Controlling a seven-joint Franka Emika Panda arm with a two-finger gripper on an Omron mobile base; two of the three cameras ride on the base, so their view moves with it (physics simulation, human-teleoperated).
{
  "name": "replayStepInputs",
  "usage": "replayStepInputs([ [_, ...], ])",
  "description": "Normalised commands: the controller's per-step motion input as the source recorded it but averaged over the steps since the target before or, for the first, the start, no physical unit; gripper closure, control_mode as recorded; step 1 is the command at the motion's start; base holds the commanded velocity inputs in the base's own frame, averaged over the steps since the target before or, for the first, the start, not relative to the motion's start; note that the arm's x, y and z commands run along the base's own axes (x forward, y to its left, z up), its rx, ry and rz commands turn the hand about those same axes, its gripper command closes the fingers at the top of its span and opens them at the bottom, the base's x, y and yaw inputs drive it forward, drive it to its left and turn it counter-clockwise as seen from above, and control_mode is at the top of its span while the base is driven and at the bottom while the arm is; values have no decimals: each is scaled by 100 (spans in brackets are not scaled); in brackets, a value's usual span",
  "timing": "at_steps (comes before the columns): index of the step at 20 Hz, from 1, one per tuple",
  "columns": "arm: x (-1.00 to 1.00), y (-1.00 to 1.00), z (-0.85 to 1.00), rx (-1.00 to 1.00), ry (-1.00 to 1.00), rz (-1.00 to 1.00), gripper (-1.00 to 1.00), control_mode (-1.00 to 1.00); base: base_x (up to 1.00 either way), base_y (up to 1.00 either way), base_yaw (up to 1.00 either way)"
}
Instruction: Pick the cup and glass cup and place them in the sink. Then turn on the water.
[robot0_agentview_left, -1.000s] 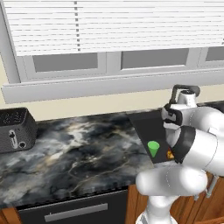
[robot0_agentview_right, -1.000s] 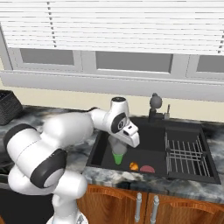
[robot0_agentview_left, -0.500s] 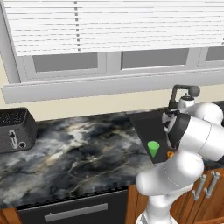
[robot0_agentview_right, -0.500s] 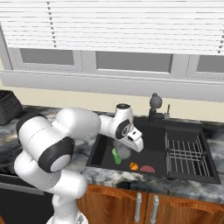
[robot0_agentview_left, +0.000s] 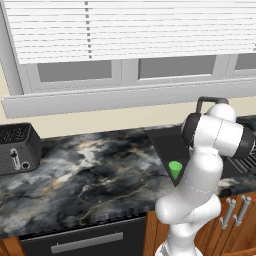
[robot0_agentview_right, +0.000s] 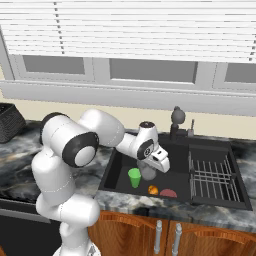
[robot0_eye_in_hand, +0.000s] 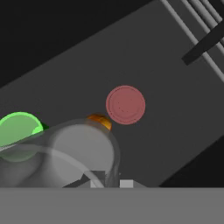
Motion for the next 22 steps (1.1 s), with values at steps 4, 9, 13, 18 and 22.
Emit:
replayStepInputs([
  [4, 31, -22, -45, 0, 0, 0, 100, -100, 0, 0, 0],
  [9, 31, -19, -46, 1, 0, 0, 100, -100, 0, 0, 0],
  [13, 25, -12, -17, 4, 0, 0, 100, -100, 0, 0, 0],
  [18, 43, -12, -21, 7, 0, 1, 100, -100, 0, 0, 0],
  [22, 53, -2, -25, 3, 0, 1, 100, -100, 0, 0, 0],
])
